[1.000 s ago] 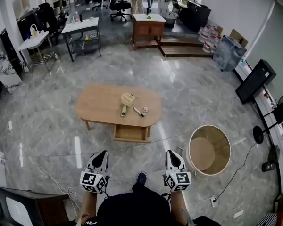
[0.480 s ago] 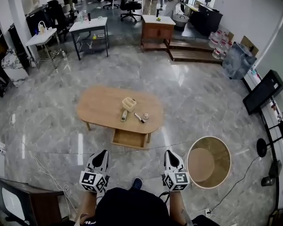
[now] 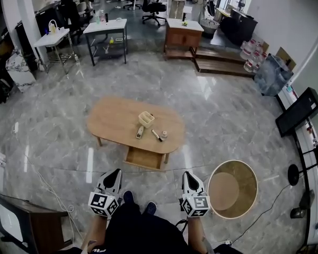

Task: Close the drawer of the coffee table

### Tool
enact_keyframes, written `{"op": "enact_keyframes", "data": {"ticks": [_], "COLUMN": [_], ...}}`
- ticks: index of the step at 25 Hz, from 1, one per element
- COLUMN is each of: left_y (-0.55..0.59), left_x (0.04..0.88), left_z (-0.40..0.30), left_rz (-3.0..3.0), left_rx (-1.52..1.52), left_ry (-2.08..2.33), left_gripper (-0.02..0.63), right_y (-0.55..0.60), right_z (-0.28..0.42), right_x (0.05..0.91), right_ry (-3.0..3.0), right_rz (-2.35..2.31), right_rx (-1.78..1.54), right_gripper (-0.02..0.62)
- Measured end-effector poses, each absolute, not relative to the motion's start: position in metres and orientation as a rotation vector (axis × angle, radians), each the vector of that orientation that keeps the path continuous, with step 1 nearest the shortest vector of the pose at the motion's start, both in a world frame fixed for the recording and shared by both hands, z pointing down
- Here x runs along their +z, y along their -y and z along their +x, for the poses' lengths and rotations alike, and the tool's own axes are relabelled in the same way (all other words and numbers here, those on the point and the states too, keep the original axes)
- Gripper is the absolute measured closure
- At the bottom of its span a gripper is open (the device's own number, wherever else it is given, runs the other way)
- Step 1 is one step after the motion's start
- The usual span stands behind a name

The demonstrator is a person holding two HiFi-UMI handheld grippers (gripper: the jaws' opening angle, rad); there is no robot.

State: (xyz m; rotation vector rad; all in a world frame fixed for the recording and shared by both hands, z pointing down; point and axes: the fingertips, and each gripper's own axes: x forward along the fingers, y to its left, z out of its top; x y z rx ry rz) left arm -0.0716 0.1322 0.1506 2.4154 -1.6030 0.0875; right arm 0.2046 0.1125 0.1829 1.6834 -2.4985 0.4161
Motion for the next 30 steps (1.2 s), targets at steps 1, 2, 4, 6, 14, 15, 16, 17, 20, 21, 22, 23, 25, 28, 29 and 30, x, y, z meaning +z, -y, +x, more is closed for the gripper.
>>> {"op": "enact_keyframes", "data": {"ticks": [1,2,4,6,14,15,16,17,20,21,22,23,25,28,29,30], "left_y": [-0.132,-0.132,-0.131,-0.127,-0.093,-0.087,-0.080,-0.073,-0.052,-0.047,-0.041,-0.035,-0.023,-0.006,0.000,0.005], "left_x": [0.151,0.151,0.154,0.157,0.166,0.167,0.168,0.168,0.169,0.169,0.169,0.168,0.166,0.166,0.166,0.166], "left_z": [-0.072,-0.072,-0.075,-0.079,-0.103,-0.107,-0.112,-0.116,-0.128,-0.130,-0.133,-0.135,-0.140,-0.147,-0.149,-0.151], "left_rz": [2.414,2.412,2.407,2.401,2.391,2.393,2.397,2.402,2.414,2.418,2.424,2.431,2.449,2.476,2.485,2.493], "left_rx": [0.087,0.088,0.092,0.091,0.077,0.075,0.072,0.067,0.054,0.051,0.048,0.045,0.040,0.041,0.044,0.047], "left_ry": [1.600,1.597,1.592,1.591,1.583,1.580,1.577,1.573,1.552,1.543,1.533,1.523,1.504,1.475,1.463,1.452], "left_gripper": [0.581,0.581,0.581,0.581,0.581,0.581,0.581,0.581,0.581,0.581,0.581,0.581,0.581,0.581,0.581,0.581], "right_y": [-0.111,-0.111,-0.109,-0.106,-0.077,-0.072,-0.067,-0.061,-0.045,-0.041,-0.038,-0.034,-0.026,-0.015,-0.012,-0.009], "right_z": [0.203,0.202,0.199,0.196,0.182,0.180,0.177,0.174,0.165,0.163,0.161,0.158,0.153,0.144,0.142,0.139], "right_x": [0.183,0.182,0.183,0.184,0.183,0.182,0.182,0.182,0.181,0.179,0.178,0.175,0.173,0.171,0.171,0.170], "right_ry": [2.498,2.498,2.495,2.487,2.440,2.434,2.429,2.426,2.417,2.412,2.406,2.402,2.393,2.375,2.368,2.361], "right_rz": [1.679,1.674,1.669,1.671,1.696,1.705,1.715,1.726,1.756,1.766,1.776,1.787,1.809,1.842,1.853,1.864], "right_rx": [0.417,0.418,0.418,0.416,0.398,0.395,0.394,0.396,0.403,0.403,0.400,0.393,0.378,0.368,0.368,0.367], "right_gripper": [0.569,0.569,0.569,0.569,0.569,0.569,0.569,0.569,0.569,0.569,0.569,0.569,0.569,0.569,0.569,0.569]}}
